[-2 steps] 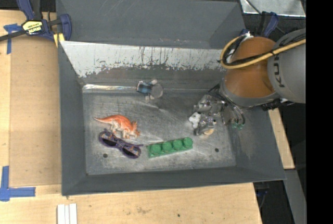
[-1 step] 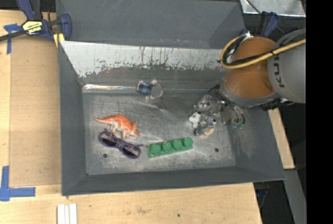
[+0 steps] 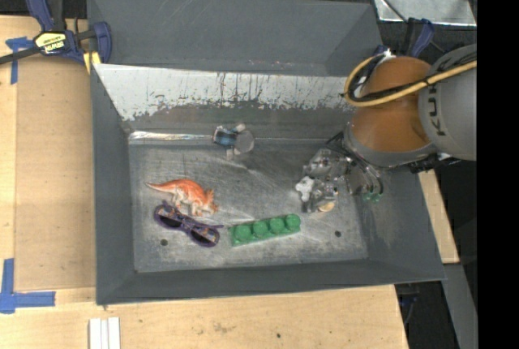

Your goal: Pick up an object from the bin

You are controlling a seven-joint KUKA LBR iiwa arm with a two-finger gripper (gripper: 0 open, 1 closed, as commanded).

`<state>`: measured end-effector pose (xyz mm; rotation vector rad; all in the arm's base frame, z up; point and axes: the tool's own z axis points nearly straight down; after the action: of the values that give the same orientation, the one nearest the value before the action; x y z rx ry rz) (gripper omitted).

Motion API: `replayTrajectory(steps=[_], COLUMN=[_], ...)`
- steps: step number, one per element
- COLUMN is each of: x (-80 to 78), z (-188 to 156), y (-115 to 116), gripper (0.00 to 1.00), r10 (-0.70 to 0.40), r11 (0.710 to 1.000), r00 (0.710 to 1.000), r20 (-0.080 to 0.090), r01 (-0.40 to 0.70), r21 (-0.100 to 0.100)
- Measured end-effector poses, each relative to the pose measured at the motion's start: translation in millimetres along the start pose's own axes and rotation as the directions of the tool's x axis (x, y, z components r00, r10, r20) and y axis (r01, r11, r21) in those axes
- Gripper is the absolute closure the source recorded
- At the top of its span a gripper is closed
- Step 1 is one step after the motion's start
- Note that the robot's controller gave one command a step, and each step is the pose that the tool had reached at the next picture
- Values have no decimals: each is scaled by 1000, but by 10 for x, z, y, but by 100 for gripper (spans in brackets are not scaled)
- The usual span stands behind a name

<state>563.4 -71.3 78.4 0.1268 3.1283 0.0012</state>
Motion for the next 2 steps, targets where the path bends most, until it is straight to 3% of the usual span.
replayTrajectory(steps=[2], x=[16], z=[-250], y=[-5], gripper=[100], r10=[0], r11=[1000], r00=[1000], r20=[-13], r01=[0], r21=[1])
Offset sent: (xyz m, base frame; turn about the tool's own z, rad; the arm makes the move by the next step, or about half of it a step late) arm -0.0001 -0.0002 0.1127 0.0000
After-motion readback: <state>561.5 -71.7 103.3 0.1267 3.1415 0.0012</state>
